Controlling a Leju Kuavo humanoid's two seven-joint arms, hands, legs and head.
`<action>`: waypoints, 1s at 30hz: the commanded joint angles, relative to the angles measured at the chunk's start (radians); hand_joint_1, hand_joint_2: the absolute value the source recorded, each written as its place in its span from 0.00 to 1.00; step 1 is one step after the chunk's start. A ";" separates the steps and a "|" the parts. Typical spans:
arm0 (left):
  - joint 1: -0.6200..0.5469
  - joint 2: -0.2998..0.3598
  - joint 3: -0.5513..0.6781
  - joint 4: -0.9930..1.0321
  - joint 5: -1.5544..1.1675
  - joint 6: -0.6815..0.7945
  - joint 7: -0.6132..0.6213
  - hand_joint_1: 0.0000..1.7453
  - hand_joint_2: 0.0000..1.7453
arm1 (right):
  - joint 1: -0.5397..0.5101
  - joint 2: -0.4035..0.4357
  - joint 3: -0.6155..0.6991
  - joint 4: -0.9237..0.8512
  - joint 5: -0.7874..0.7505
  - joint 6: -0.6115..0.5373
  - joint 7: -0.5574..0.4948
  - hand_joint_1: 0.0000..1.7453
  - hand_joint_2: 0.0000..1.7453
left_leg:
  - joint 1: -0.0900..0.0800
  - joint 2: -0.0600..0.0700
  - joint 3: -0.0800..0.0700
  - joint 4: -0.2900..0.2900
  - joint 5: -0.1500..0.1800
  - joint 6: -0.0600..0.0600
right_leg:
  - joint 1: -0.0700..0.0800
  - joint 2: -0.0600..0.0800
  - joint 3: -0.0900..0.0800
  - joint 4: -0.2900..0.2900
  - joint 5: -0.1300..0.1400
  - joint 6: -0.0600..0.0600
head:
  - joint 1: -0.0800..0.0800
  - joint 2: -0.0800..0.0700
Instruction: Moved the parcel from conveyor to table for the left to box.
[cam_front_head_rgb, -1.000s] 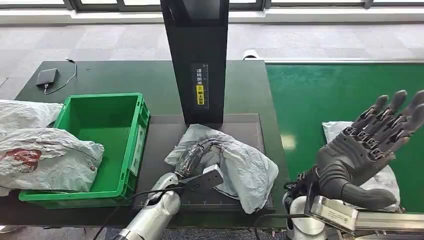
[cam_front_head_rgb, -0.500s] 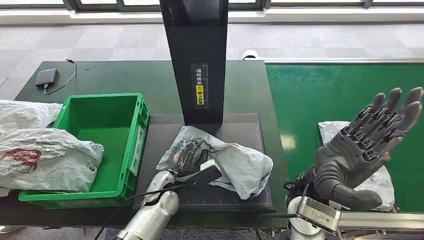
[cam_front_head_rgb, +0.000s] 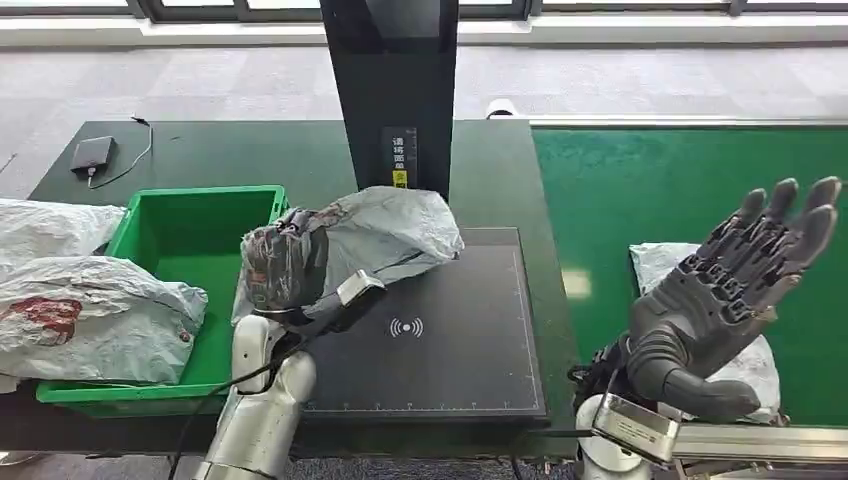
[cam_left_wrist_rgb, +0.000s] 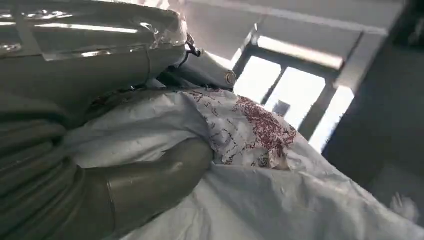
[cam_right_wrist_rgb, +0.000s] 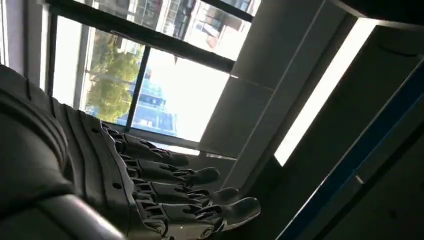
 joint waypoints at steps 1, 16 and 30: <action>-0.027 -0.009 0.158 -0.404 -0.050 0.001 0.014 1.00 1.00 | 0.078 0.039 0.005 0.024 -0.013 0.001 0.000 0.00 0.00 | 0.002 0.004 0.003 0.000 -0.002 -0.001 | 0.002 0.003 0.002 -0.001 -0.001 -0.001 | 0.000 0.000; -0.123 -0.009 0.347 -0.357 -0.072 0.001 0.011 1.00 1.00 | 0.092 0.039 0.001 0.029 -0.015 0.001 0.000 0.00 0.00 | 0.001 0.000 0.006 -0.003 -0.001 -0.001 | 0.001 -0.002 0.006 -0.003 -0.001 -0.001 | 0.000 0.000; -0.280 -0.009 0.875 0.005 -0.119 0.001 -0.083 1.00 1.00 | 0.106 0.039 0.007 0.045 -0.013 0.001 0.000 0.00 0.00 | 0.001 0.001 0.005 -0.002 0.001 -0.002 | 0.002 -0.001 0.004 -0.002 0.000 -0.002 | 0.000 0.000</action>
